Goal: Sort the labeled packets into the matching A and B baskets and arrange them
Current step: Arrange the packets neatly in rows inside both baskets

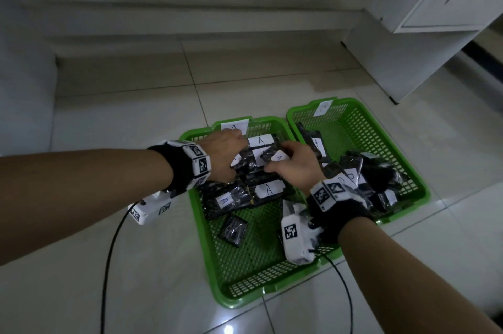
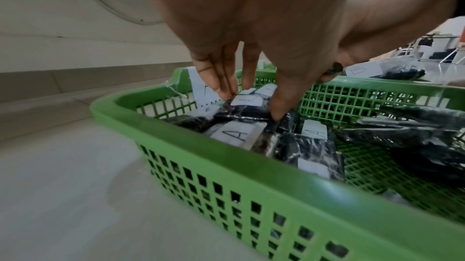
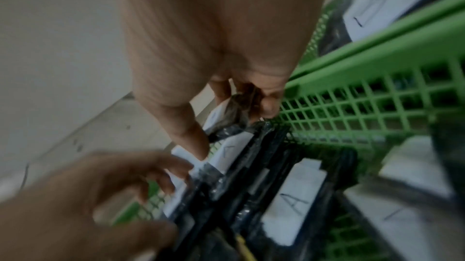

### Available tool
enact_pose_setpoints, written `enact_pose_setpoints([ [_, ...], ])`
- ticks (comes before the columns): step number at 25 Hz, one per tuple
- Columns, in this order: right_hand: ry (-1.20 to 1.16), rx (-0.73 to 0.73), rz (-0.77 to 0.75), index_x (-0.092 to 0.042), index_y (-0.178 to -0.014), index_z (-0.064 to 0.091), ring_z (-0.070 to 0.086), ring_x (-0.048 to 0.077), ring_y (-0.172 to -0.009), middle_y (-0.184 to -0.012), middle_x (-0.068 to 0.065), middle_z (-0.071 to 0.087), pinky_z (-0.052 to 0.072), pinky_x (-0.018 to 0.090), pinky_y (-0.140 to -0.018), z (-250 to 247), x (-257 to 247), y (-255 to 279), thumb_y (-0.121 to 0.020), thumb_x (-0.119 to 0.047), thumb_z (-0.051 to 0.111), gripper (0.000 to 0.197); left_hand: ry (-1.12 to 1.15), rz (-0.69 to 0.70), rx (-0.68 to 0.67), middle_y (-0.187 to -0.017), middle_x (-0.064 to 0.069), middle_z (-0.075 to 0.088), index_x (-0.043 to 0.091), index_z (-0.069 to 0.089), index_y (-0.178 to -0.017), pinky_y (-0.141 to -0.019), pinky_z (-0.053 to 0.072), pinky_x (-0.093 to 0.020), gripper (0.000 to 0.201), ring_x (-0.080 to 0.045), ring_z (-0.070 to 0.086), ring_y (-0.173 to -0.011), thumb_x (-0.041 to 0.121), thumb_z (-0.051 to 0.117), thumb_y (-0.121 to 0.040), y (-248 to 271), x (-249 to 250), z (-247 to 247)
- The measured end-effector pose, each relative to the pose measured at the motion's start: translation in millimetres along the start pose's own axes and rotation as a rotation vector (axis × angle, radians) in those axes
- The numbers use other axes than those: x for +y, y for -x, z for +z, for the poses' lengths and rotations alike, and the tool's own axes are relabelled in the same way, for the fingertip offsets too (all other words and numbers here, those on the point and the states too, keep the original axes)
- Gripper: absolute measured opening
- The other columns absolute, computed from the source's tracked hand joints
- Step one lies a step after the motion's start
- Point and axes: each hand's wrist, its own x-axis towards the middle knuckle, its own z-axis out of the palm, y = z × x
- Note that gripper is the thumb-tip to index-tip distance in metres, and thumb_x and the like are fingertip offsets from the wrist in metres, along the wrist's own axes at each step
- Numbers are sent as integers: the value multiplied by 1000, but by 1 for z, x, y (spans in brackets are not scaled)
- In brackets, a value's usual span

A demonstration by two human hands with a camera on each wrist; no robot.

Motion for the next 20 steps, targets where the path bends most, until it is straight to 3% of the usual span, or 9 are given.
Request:
enact_pose_setpoints([
  [3,301,-27,-151,-17,-122,65,61,18,-107,-114,-5,59,42,24,-82,6,-3,12,-72,-32,84,55,26,43,-12,-113,0,52,21,62,-121,-87,49,-34,52,-20,52,-104,28,74,-71,6,-6,-3],
  [6,323,-25,-157,-18,-121,68,62,17,-103,-121,-3,66,42,23,-78,7,-1,11,-71,-37,84,56,51,77,-23,-117,4,53,24,67,-118,-93,47,-33,49,-17,51,-109,42,75,-74,15,-9,-1],
  [8,324,-43,-146,-18,-130,65,61,18,-112,-130,-1,65,42,22,-84,4,-2,12,-71,-36,84,65,28,109,-75,-122,5,49,24,63,-125,-96,46,-33,62,-15,48,-113,53,77,-71,19,-8,0],
  [11,306,-52,-170,-16,-144,54,55,19,-128,-143,-1,58,39,20,-95,2,-5,13,-77,-33,83,76,-47,155,-109,-127,3,46,18,59,-130,-94,44,-26,66,-15,46,-114,40,81,-72,17,-6,3],
  [13,301,-65,-187,-17,-147,50,54,20,-131,-146,0,54,41,23,-101,3,-3,12,-79,-34,82,77,-44,159,-111,-129,3,46,18,56,-134,-94,42,-24,71,-15,44,-117,40,82,-72,16,-7,2],
  [17,386,38,-285,-21,-145,53,46,23,-129,-134,4,48,41,32,-107,6,2,7,-78,-39,82,75,-134,163,-162,-135,1,38,22,38,-144,-102,44,-36,103,-17,38,-122,54,87,-59,18,-17,-4],
  [20,455,108,-324,-21,-146,52,44,24,-129,-133,1,53,42,40,-109,6,3,3,-75,-38,84,80,-167,159,-211,-141,-1,35,21,34,-147,-105,42,-36,105,-20,37,-127,49,88,-61,18,-22,-6],
])
